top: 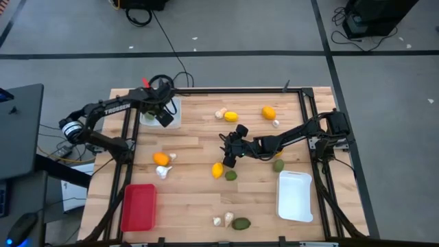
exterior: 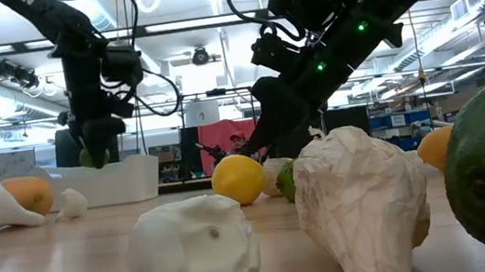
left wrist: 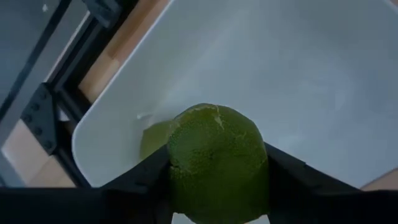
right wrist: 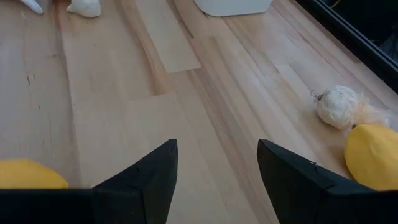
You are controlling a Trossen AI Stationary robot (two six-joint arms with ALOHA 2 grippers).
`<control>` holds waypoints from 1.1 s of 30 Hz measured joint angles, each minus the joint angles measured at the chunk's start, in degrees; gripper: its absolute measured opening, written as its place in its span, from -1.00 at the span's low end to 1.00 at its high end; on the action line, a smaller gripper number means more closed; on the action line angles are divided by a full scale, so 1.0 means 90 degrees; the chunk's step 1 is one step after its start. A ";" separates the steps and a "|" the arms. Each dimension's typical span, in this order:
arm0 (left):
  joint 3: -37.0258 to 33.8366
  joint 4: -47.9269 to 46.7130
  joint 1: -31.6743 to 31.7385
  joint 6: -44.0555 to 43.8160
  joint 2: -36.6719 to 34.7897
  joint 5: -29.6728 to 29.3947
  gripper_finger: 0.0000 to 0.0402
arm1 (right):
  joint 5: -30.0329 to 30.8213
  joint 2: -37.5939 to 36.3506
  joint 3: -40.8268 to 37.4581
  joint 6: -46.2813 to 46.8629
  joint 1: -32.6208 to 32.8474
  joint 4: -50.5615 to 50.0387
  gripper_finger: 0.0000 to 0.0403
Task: Sort produce into baskets
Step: Put the top left green lime into the top white bin
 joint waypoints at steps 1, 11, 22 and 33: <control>-0.0001 0.0000 0.0025 -0.0019 0.0000 0.0011 0.03 | -0.0002 0.0000 0.0000 0.0028 0.0000 0.0000 0.15; -0.0004 0.0353 0.0140 0.0177 0.0000 -0.0055 0.44 | -0.0008 -0.0462 0.0000 0.0467 0.0300 -0.0162 0.15; -0.0004 0.0459 -0.0744 -0.0207 -0.0275 0.0159 0.43 | -0.0130 -0.1408 0.0000 0.1567 0.1149 -0.2001 0.15; -0.0004 0.0401 -0.2914 -0.1233 -0.0644 0.0198 0.38 | -0.0244 -0.0599 0.0000 0.0802 0.1971 -0.1775 0.18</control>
